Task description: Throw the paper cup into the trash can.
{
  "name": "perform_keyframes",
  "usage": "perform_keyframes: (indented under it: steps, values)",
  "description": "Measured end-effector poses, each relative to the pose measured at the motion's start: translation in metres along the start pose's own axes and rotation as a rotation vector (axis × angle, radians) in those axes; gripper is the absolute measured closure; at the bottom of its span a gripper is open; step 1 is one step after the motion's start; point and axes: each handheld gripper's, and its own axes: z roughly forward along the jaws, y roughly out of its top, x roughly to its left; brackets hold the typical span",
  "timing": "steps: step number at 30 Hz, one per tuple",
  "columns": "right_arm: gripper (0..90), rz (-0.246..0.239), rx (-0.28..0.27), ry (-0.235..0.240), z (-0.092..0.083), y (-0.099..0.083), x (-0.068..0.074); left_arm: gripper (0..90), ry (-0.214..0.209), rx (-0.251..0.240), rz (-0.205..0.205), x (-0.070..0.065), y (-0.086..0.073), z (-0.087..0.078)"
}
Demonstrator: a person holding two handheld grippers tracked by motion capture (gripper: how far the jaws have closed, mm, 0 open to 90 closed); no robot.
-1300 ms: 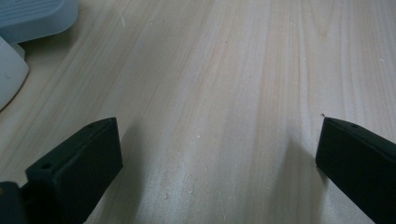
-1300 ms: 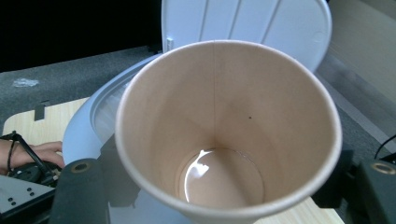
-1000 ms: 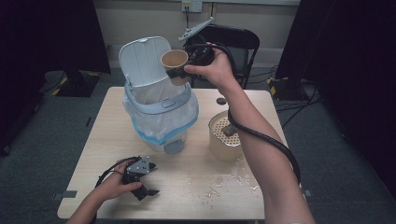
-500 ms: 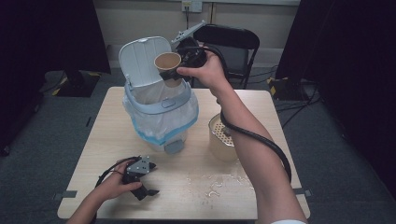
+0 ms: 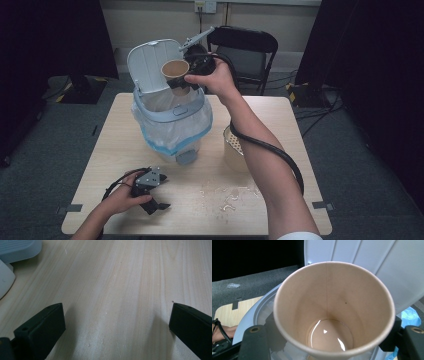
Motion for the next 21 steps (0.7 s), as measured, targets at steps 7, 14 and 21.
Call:
perform_keyframes:
  steps: [7,14,21]
  values:
    - [27.3,0.005,-0.005,-0.001,0.005,-0.001,0.0,0.0,0.0,0.007,0.0,0.0,0.0,0.0]
    - [25.9,0.032,-0.01,0.0,0.014,-0.006,0.0,0.0,0.005,0.002,0.004,0.0,0.0,0.0]
    - [14.1,0.06,0.003,0.033,0.016,-0.008,0.001,0.0,0.004,-0.001,0.002,0.0,0.0,0.0]
